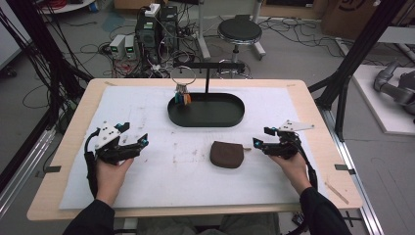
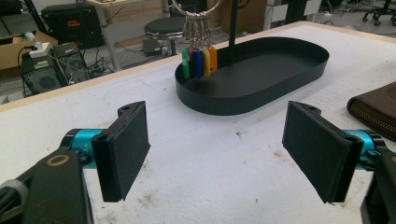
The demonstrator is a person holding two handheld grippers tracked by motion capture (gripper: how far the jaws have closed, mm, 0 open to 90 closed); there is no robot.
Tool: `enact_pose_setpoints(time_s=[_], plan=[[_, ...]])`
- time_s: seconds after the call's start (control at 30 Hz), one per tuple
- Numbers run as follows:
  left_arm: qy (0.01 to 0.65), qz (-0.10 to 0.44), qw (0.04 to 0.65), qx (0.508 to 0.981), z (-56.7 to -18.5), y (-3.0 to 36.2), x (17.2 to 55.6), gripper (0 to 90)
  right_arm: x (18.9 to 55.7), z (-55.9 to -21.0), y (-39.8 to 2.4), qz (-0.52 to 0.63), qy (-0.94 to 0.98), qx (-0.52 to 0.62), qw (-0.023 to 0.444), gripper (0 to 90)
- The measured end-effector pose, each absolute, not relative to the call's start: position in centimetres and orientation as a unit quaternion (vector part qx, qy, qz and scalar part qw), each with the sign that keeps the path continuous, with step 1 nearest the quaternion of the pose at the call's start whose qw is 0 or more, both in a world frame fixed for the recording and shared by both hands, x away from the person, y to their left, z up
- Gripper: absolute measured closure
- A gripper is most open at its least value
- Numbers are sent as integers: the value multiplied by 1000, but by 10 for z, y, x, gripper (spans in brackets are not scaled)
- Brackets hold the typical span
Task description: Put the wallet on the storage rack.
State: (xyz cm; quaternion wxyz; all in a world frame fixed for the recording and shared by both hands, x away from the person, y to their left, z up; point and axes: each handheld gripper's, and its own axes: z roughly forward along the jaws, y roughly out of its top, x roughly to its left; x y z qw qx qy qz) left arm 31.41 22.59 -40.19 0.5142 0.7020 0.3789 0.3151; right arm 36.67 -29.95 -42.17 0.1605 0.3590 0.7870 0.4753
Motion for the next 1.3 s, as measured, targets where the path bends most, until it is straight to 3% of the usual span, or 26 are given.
enact_pose_setpoints(time_s=[0.3, 0.63, 0.7, 0.77, 1.1, 1.3], plan=[[377, 317, 511, 705, -402, 227, 311, 227, 379, -436, -261, 443, 821, 340, 118, 388], [367, 316, 509, 711, -398, 217, 311, 227, 392, -447, -260, 433, 821, 372, 28, 408], [363, 315, 511, 713, -397, 214, 312, 227, 395, -447, -261, 432, 819, 377, 5, 460], [359, 313, 510, 716, -397, 210, 312, 227, 394, -447, -261, 436, 821, 367, -6, 596], [335, 297, 514, 732, -396, 191, 313, 228, 380, -432, -257, 433, 840, 323, 52, 793], [320, 281, 523, 739, -394, 180, 315, 229, 367, -418, -255, 463, 835, 283, 91, 819]])
